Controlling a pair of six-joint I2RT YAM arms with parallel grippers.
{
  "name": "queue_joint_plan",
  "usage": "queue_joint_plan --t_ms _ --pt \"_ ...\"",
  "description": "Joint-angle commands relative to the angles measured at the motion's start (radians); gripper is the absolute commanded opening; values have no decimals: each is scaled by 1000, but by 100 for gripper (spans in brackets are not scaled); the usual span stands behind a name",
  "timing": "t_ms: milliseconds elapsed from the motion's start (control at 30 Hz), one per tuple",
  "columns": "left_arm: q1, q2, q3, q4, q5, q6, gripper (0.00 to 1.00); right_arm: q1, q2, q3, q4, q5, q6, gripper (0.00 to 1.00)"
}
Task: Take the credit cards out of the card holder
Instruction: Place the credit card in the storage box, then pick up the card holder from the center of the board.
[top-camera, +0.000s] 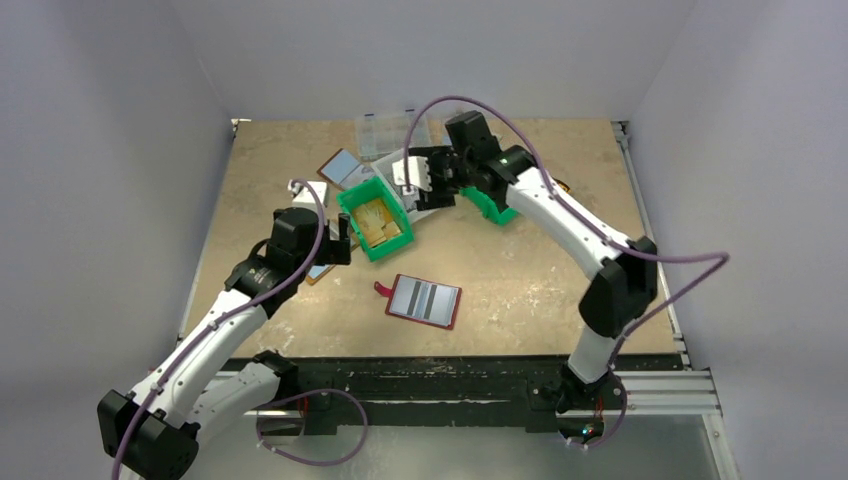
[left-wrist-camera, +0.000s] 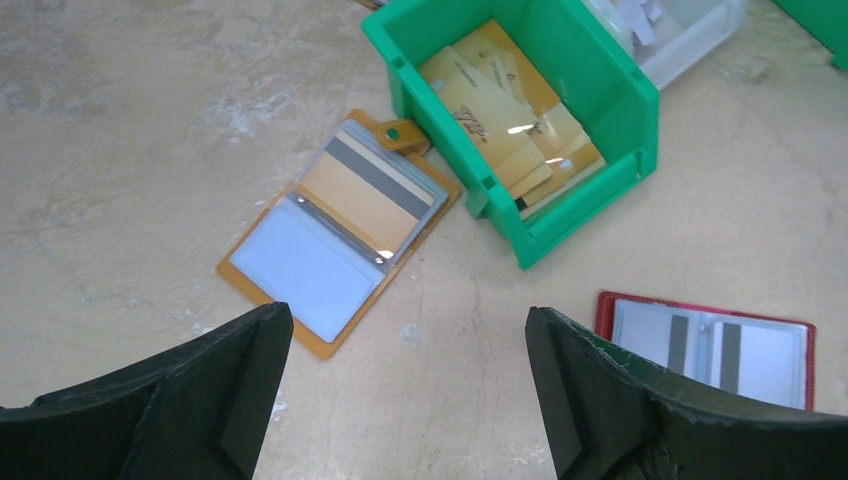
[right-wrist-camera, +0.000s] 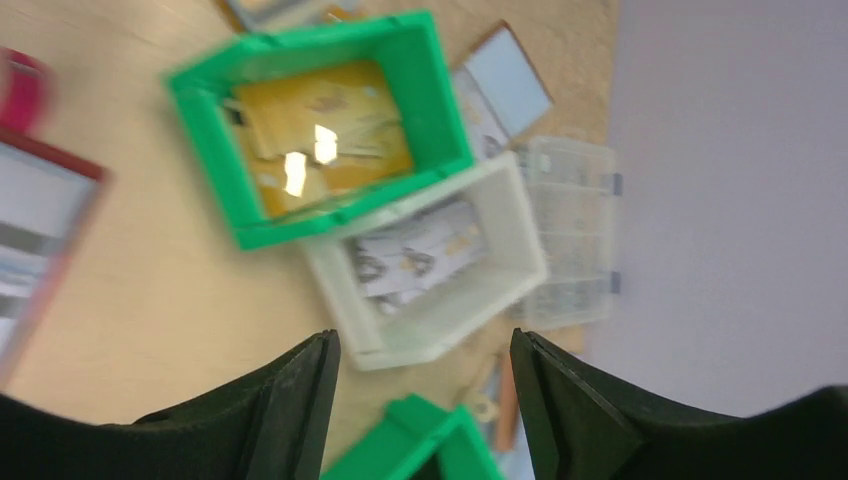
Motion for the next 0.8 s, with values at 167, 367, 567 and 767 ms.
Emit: queue_joint_plan --t_ms 167,367,567,767 --pt "7 -6 -20 109 436 54 100 -108 -496 -563 54 -499 449 88" --pt "1 -9 -101 287 735 -160 94 -353 -809 -997 540 -679 856 99" --pt "-246 -26 -137 283 443 -360 89 -407 -879 -1058 564 -655 867 99" --pt "-564 103 -106 156 16 -486 80 -410 -724 -974 432 -652 864 98"
